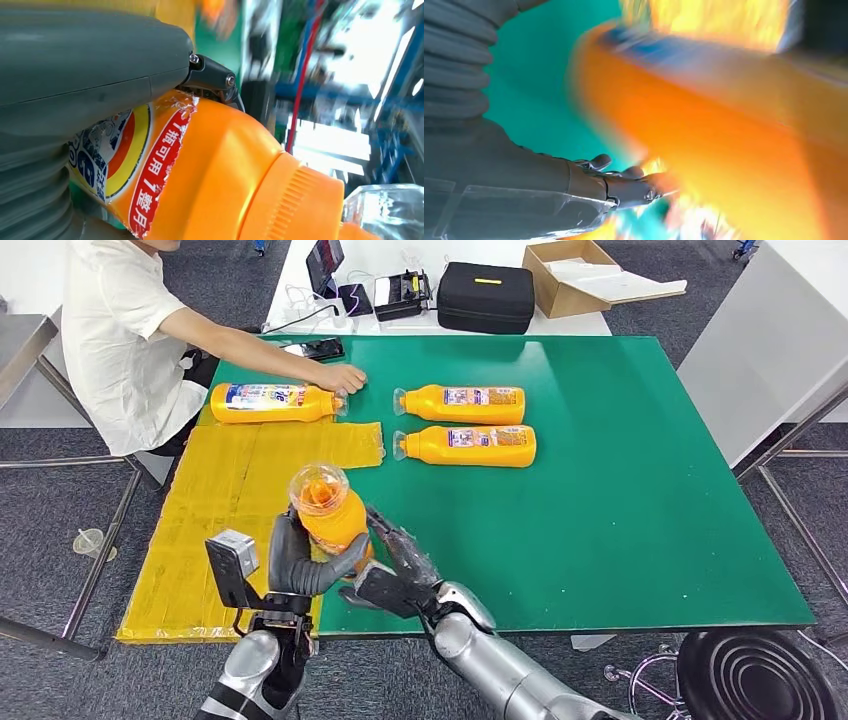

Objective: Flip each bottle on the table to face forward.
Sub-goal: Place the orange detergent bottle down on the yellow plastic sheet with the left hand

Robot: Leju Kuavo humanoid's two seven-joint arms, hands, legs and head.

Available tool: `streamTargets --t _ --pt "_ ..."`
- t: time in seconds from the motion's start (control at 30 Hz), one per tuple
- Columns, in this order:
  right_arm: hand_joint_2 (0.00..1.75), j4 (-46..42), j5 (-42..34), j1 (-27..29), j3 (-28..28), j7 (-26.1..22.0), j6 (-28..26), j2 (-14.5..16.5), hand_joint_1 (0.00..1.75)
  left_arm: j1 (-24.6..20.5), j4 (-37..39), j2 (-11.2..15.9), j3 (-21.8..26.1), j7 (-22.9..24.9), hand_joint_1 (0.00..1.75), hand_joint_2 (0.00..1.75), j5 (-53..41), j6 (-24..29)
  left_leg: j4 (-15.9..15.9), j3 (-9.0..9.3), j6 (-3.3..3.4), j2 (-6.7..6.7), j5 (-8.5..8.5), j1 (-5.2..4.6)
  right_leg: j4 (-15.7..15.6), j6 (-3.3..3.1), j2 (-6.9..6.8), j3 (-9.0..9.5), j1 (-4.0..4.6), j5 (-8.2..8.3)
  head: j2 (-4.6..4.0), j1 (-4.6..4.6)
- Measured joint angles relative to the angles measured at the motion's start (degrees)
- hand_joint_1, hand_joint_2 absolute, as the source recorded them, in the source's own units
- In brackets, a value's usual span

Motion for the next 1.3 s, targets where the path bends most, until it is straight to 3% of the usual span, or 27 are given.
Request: streamTargets --t 0.1,0.17,0.27,0.37,0.43,0.53,0.77,0.9,1.03,1.13,1.17,1.2,1.3 --pt "0.00 0.19 9.28 1.74 -1.99 5.51 -15.51 -1.03 0.00 -0.43 -0.01 1.56 0.59 1.10 1.75 1.75 -18.97 12.65 0.00 0.00 0.00 -0.01 0.00 0.00 0.00 0.00 -0.01 0.01 0.00 0.00 0.00 0.00" --pt "0.00 -0.29 17.90 3.26 -4.82 8.17 -21.38 -2.25 0.00 -0.47 0.04 2.85 1.60 4.23 1.75 1.75 -32.35 17.26 0.01 0.00 0.00 -0.01 0.00 -0.01 0.00 0.00 0.00 0.02 -0.01 0.00 0.00 0.00" --pt "0.00 -3.94 33.18 6.85 -13.84 7.64 -22.80 -3.04 0.00 -0.46 0.53 3.87 4.15 7.60 1.75 1.75 -45.01 18.65 0.02 -0.03 0.00 -0.02 0.00 -0.01 0.00 0.00 0.00 0.00 -0.01 0.00 0.00 0.00" --pt "0.00 -10.27 42.07 10.16 -27.37 1.95 -22.96 -1.70 0.00 -0.60 1.46 4.14 7.56 8.53 1.75 1.75 -48.03 17.46 0.02 -0.04 0.00 -0.05 0.00 -0.01 0.00 0.00 -0.03 -0.01 0.00 0.00 0.00 -0.01" --pt "0.00 -13.74 42.93 11.46 -34.90 -0.77 -22.98 -0.90 0.00 -0.78 2.07 4.31 9.43 8.75 1.75 1.75 -48.57 16.63 0.01 -0.04 0.00 -0.09 0.00 0.00 0.00 0.00 -0.07 -0.01 0.00 0.00 0.00 0.00" --pt "0.00 -17.13 40.72 12.87 -41.98 -3.08 -22.98 -0.23 0.00 -0.95 2.67 4.45 11.27 8.19 1.75 1.75 -46.25 14.08 0.01 -0.03 0.00 -0.07 0.00 0.00 0.00 0.00 -0.06 -0.01 0.00 0.00 0.00 0.00" --pt "0.00 -18.74 35.09 14.75 -47.30 -6.18 -22.98 0.46 0.00 -1.09 3.29 4.79 13.20 7.34 1.75 1.75 -43.75 11.23 0.01 -0.03 0.00 0.00 0.00 0.00 0.00 0.00 -0.04 -0.02 0.00 0.01 0.00 0.00" --pt "1.75 -18.74 33.69 14.97 -47.89 -6.10 -22.98 0.63 0.00 -1.78 4.07 5.08 13.29 10.19 1.75 1.75 -47.48 10.39 0.01 -0.03 0.00 -0.01 0.00 0.00 0.00 0.00 -0.04 -0.02 0.00 0.00 0.00 0.00" --pt "1.75 -18.44 30.02 14.80 -46.34 -5.05 -22.98 0.39 0.00 -5.56 9.77 6.02 12.80 16.81 1.75 1.75 -56.07 3.95 0.00 -0.03 0.01 -0.02 0.03 0.00 0.00 0.00 -0.04 -0.01 0.00 0.02 0.00 0.00" --pt "1.75 -17.63 27.50 14.08 -43.60 -4.25 -22.97 -0.08 0.00 -10.01 17.45 6.62 11.98 18.90 1.71 1.75 -59.75 -0.76 0.01 -0.02 0.00 0.03 0.08 0.00 0.01 0.00 -0.04 -0.01 0.00 0.06 0.00 -0.01" --pt "1.75 -17.28 26.90 13.81 -42.57 -4.09 -22.97 -0.26 0.00 -11.40 19.82 6.69 11.71 19.05 1.62 1.75 -60.28 -1.63 0.01 -0.01 -0.01 0.03 0.09 0.00 0.01 0.00 -0.04 0.00 0.00 0.06 0.00 -0.01" --pt "1.75 -16.94 26.42 13.57 -41.57 -3.95 -22.97 -0.44 0.00 -12.71 21.97 6.74 11.48 19.12 1.32 1.75 -60.58 -2.33 0.01 0.00 -0.01 0.03 0.09 0.00 0.01 0.01 -0.04 0.03 0.00 0.06 0.00 0.00" --pt "1.75 -16.16 24.94 13.05 -39.12 -3.71 -22.96 -0.83 0.00 -15.63 26.83 6.75 10.97 19.23 0.17 1.75 -61.25 -4.20 0.01 0.04 -0.01 0.02 0.09 -0.01 0.01 0.01 -0.04 0.07 0.00 0.05 0.00 0.00"
